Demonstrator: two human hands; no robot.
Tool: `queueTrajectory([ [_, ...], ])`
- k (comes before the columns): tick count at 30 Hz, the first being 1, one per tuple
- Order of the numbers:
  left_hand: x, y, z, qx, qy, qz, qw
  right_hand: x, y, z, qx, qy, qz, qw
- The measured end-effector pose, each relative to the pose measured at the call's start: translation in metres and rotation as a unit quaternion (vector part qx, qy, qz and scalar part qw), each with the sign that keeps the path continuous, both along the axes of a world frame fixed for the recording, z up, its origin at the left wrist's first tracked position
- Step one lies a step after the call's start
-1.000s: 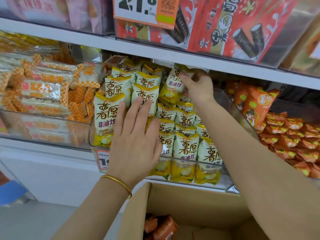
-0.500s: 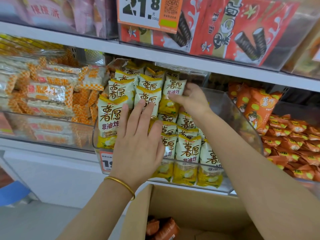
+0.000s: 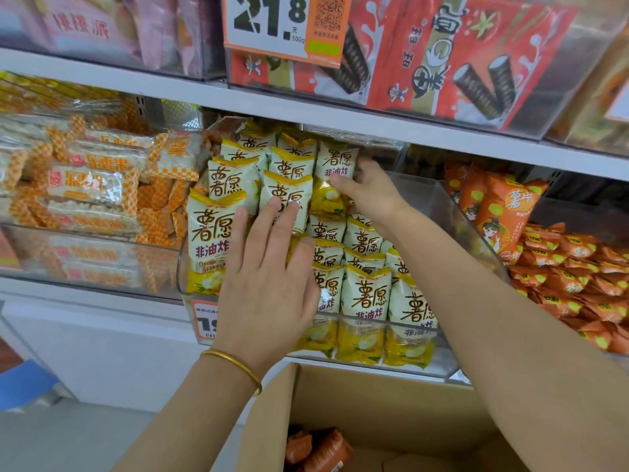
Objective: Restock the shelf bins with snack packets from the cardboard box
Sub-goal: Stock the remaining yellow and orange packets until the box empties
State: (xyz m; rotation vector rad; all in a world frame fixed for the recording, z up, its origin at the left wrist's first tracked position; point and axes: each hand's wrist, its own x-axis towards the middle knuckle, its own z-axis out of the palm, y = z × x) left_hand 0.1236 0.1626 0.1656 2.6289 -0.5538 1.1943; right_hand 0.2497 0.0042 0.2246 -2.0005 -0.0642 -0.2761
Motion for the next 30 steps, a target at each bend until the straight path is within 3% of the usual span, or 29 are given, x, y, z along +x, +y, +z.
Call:
queueTrajectory([
  [5, 0.0, 0.001, 0.0, -0.002, 0.0, -0.003, 1.0, -0.001, -0.001, 0.003, 0.023, -0.072, -0.064, 0.995],
  [16, -0.001, 0.0, 0.001, 0.002, 0.009, 0.001, 1.0, 0.001, 0.01, -0.002, -0.146, 0.003, -0.029, 0.989],
  [25, 0.0, 0.001, 0.001, 0.001, 0.01, 0.001, 1.0, -0.003, 0.021, -0.018, -0.188, -0.027, -0.052, 0.98],
  [30, 0.0, 0.001, 0.001, 0.0, 0.012, -0.001, 1.0, -0.009, 0.015, -0.014, -0.147, -0.034, -0.056, 0.987],
])
